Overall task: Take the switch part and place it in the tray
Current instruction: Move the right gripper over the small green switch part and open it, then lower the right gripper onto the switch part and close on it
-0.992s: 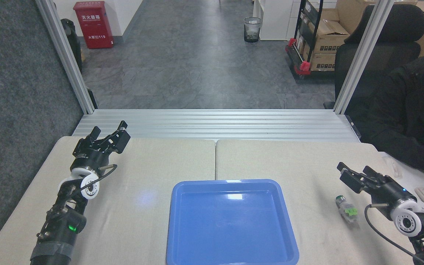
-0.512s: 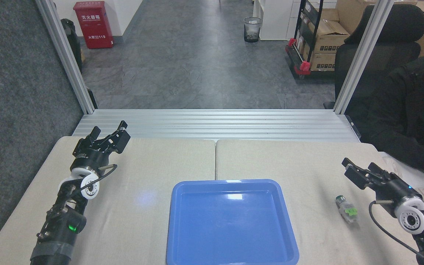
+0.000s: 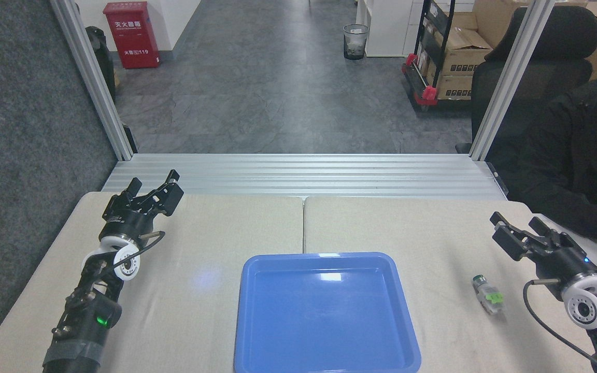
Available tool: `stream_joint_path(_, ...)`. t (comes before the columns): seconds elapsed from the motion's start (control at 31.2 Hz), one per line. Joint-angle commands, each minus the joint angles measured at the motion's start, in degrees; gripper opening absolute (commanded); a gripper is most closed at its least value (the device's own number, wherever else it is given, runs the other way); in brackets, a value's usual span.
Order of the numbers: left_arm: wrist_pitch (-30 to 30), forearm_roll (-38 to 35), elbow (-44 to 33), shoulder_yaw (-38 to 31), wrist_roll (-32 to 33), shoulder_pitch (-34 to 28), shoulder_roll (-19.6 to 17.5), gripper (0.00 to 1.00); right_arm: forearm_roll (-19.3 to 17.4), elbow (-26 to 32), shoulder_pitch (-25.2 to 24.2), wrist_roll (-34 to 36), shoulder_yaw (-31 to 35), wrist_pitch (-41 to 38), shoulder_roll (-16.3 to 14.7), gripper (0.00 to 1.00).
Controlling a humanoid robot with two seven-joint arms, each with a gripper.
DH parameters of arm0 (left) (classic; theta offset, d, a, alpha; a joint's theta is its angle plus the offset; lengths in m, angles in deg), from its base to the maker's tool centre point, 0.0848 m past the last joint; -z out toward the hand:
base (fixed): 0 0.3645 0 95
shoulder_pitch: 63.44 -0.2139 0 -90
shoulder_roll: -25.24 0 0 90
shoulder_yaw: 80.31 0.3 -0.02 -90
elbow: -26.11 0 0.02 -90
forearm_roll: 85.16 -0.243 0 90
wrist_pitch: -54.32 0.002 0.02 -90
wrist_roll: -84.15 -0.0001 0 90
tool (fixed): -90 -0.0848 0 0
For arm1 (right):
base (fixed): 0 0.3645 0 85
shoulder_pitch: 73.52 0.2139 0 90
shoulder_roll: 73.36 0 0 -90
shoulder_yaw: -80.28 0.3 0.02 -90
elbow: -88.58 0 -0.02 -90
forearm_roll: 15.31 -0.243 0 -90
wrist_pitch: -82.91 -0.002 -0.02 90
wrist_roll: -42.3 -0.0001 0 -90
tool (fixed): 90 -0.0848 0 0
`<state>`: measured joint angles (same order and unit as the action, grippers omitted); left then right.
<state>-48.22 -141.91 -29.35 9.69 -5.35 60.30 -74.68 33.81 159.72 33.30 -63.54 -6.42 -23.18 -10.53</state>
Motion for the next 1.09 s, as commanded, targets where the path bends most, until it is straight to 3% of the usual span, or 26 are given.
stream_joint_path(0.0,0.0,0.0,0.0,1.3,0.0,0.0,0.0,1.00,5.4,0.3,-0.5,0.8,0.8,1.8,0.3,0.98)
stream_joint_path(0.1,0.0,0.0,0.0,1.3,0.0,0.0,0.0,1.00,6.2,0.3,-1.0,1.0,0.6,2.0,0.3,0.98)
stream_joint_path(0.29,0.0,0.0,0.0,1.3,-0.1,0.0,0.0,1.00,11.1,0.2,-4.9,2.0,-3.9,1.4,-0.4,0.99)
stream_joint_path(0.61,0.0,0.0,0.0,1.3,0.0,0.0,0.0,1.00,11.3,-0.6,-6.2,2.0,-4.9,0.6,-0.3,0.98)
stream_joint_path(0.93,0.0,0.0,0.0,1.3,0.0,0.0,0.0,1.00,11.3,-6.7,-6.6,1.7,-5.1,0.7,0.3,0.97)
stream_joint_path(1.06,0.0,0.0,0.0,1.3,-0.1,0.0,0.0,1.00,11.4,-9.4,-6.1,2.0,-8.5,1.2,-0.5,0.95)
